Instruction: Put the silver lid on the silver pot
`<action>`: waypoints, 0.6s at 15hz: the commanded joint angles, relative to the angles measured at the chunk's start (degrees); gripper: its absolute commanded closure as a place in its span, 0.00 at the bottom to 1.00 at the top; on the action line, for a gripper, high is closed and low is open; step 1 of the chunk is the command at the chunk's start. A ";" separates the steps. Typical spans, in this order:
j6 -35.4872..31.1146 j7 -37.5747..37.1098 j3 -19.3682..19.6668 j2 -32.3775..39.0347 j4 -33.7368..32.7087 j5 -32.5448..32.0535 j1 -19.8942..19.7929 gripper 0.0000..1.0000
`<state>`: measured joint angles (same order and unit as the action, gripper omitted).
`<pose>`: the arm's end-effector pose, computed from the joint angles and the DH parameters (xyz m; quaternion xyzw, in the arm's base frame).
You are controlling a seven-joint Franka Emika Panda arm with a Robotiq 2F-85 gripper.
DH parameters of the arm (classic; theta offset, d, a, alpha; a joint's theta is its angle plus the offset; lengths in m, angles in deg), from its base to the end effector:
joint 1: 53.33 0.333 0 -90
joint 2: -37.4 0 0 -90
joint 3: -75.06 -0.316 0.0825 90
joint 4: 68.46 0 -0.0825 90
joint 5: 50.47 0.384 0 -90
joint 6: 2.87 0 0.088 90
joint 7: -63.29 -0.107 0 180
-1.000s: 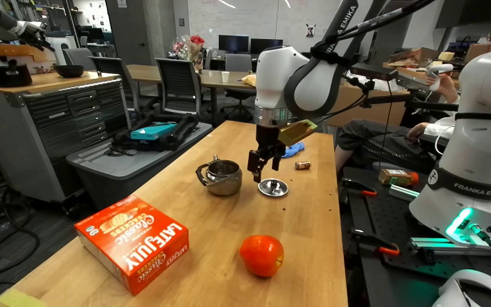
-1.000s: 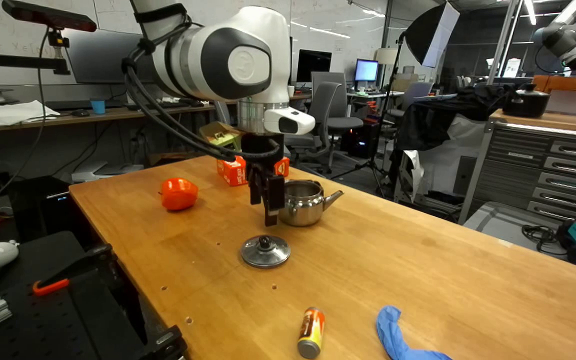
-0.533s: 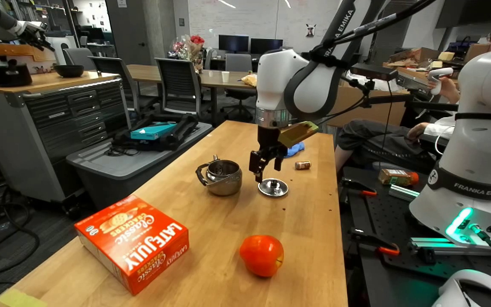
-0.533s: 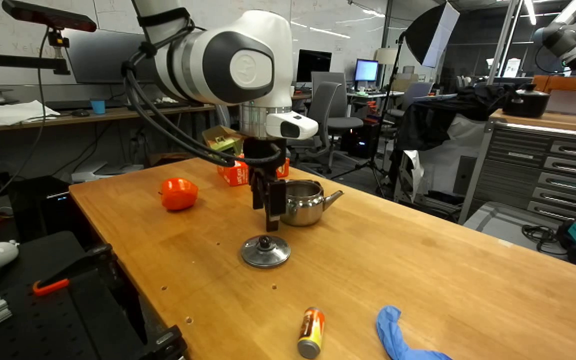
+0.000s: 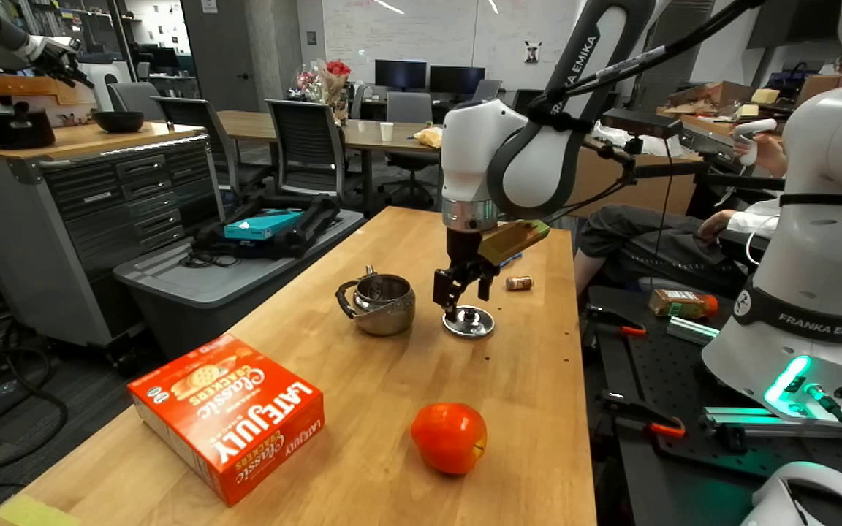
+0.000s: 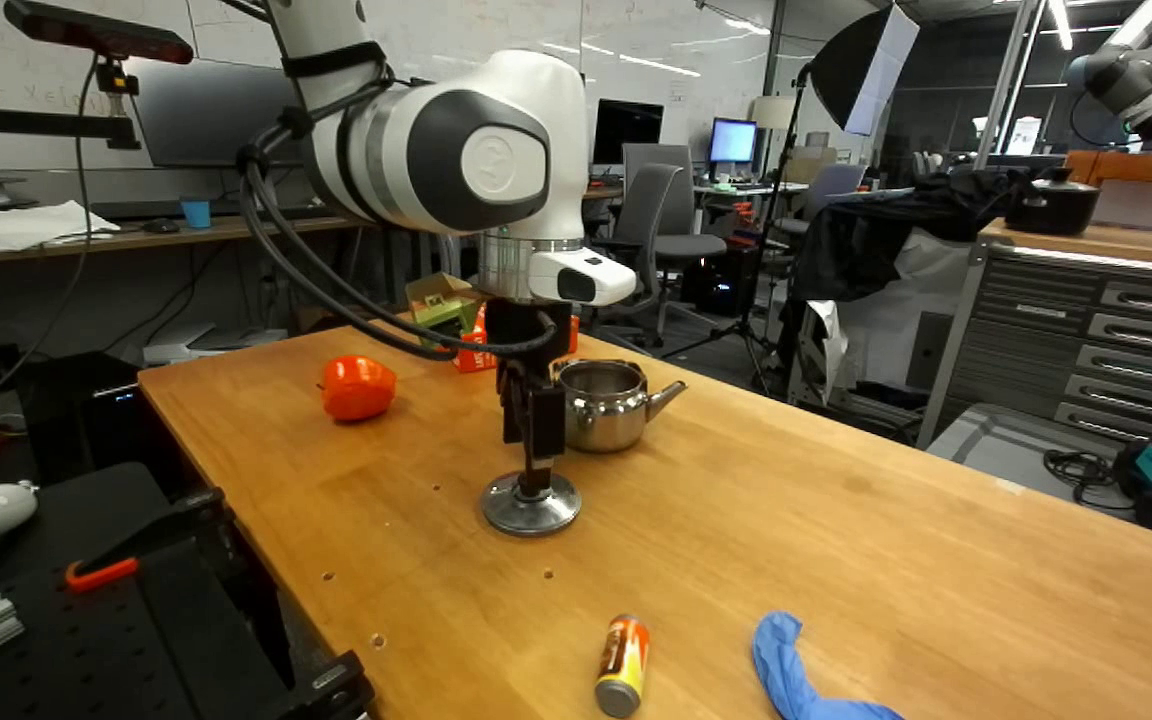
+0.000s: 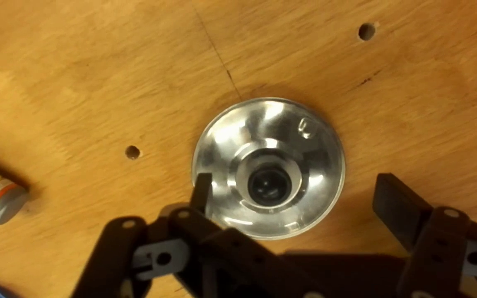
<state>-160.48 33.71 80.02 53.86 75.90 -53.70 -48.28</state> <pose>0.4547 0.0005 0.1658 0.9731 -0.2274 -0.0211 0.0287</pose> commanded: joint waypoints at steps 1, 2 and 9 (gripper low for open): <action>0.36 -1.85 2.01 1.15 -1.10 -0.52 2.11 0.00; 0.37 -1.99 2.17 1.26 -1.10 -0.41 2.25 0.00; 0.77 -3.81 3.10 1.69 -1.46 -0.33 2.72 0.65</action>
<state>-160.46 31.83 81.42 54.90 75.71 -53.70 -47.30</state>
